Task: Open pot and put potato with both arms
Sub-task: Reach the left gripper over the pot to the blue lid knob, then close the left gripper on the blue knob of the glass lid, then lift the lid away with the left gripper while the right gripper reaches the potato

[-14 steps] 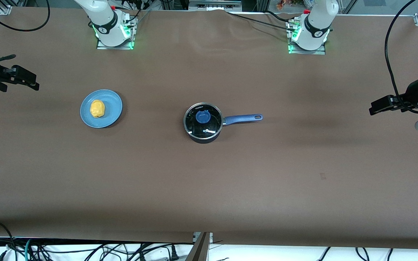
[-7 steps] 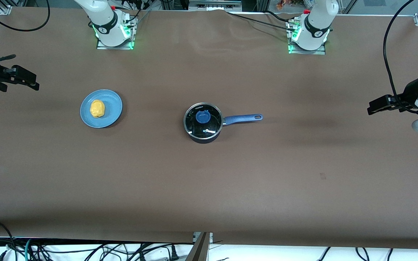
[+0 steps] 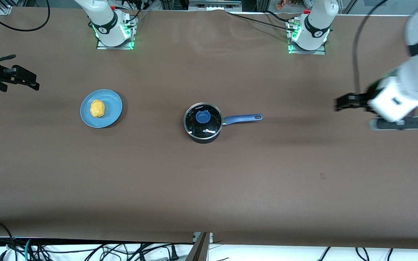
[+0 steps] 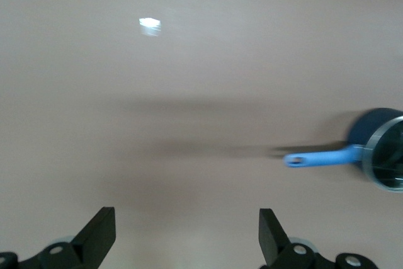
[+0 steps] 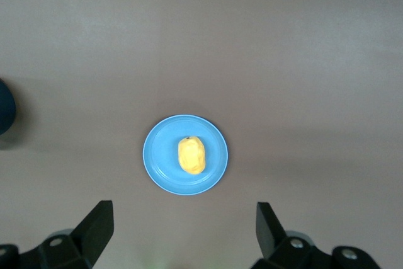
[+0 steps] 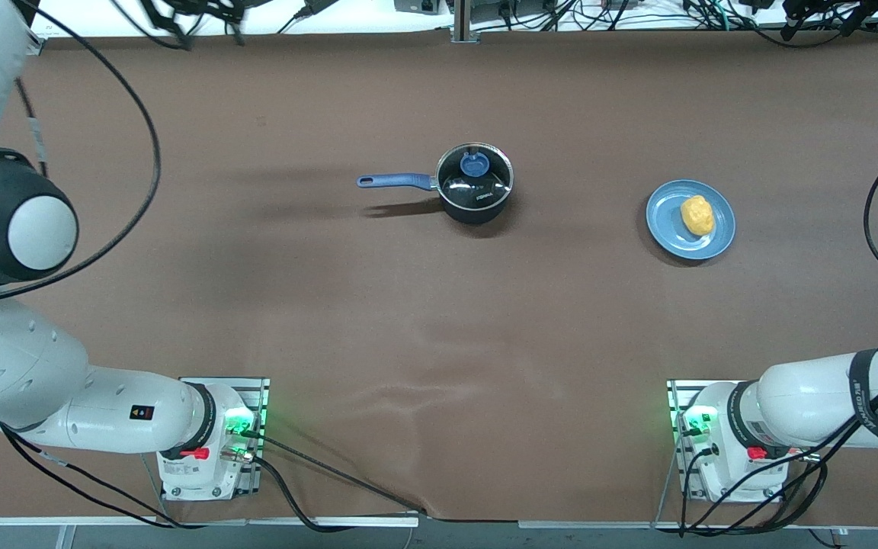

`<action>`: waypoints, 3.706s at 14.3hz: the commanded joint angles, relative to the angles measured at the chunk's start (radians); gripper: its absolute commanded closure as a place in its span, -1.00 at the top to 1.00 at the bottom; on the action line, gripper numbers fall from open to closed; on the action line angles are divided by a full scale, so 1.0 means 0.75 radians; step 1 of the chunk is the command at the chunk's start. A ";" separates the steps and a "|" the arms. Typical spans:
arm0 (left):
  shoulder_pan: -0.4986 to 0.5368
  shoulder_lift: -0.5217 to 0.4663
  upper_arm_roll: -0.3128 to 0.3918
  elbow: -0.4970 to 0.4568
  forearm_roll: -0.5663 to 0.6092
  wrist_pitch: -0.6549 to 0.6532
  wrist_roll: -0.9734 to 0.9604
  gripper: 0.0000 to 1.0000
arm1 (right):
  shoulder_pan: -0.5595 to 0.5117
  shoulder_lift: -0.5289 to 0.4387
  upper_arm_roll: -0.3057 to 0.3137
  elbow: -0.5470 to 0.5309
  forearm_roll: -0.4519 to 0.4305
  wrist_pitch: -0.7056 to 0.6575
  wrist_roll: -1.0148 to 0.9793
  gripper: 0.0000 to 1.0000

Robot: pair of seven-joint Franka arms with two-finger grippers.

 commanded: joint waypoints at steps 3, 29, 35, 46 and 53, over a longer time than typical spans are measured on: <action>-0.315 0.166 0.007 0.010 -0.039 0.296 -0.469 1.00 | -0.017 -0.021 0.015 -0.018 0.013 -0.004 0.014 0.99; -0.892 0.641 0.021 0.055 0.209 0.857 -1.263 0.37 | -0.019 -0.023 0.013 -0.018 0.013 -0.014 0.014 0.99; -0.882 0.613 0.021 0.057 0.206 0.841 -1.253 0.07 | -0.017 -0.021 0.019 -0.018 0.013 -0.018 0.016 0.99; -0.328 0.204 0.023 -0.258 0.064 0.732 -0.212 0.01 | -0.015 0.016 0.019 -0.370 -0.006 0.067 0.008 0.99; 0.087 0.213 0.182 -0.473 -0.024 0.852 0.795 0.05 | -0.013 0.003 0.021 -0.999 -0.039 0.887 -0.007 0.99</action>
